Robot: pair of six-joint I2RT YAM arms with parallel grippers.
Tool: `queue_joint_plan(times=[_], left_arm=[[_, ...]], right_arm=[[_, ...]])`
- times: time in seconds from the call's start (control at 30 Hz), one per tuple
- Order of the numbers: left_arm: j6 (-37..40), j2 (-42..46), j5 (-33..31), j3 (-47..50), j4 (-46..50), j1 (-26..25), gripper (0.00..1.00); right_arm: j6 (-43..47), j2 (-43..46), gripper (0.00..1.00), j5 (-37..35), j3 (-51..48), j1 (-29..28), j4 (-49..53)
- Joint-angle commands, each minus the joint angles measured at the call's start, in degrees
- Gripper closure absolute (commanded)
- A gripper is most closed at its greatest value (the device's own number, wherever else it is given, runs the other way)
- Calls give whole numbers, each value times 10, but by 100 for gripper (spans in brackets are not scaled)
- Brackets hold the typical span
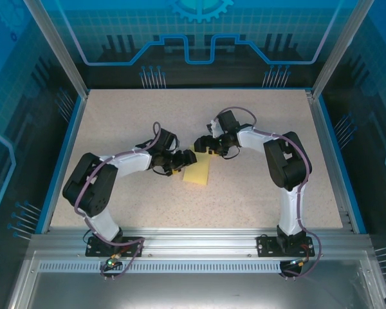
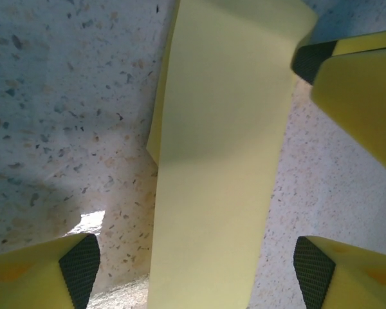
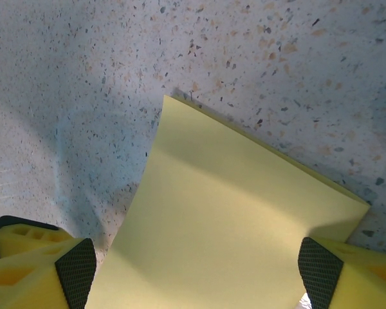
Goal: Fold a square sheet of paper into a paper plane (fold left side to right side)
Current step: Third fold the triangle at the center of the table.
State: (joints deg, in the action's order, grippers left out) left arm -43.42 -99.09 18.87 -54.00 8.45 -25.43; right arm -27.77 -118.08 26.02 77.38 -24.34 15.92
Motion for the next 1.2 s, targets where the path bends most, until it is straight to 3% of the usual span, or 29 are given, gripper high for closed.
queue_joint_plan(times=[0.0,0.53,0.77,1.17], left_arm=[[-2,-24,33,-20,-13,4,18],[-38,-75,66,-26,-82,4,32],[-40,-70,64,-29,-94,5,46],[-31,-52,36,-12,-70,4,61]], right_arm=[[9,-18,14,11,4,-1,24],[9,-17,14,20,0,-2,17],[10,-15,14,22,0,-1,17],[17,-10,14,18,0,-2,16]])
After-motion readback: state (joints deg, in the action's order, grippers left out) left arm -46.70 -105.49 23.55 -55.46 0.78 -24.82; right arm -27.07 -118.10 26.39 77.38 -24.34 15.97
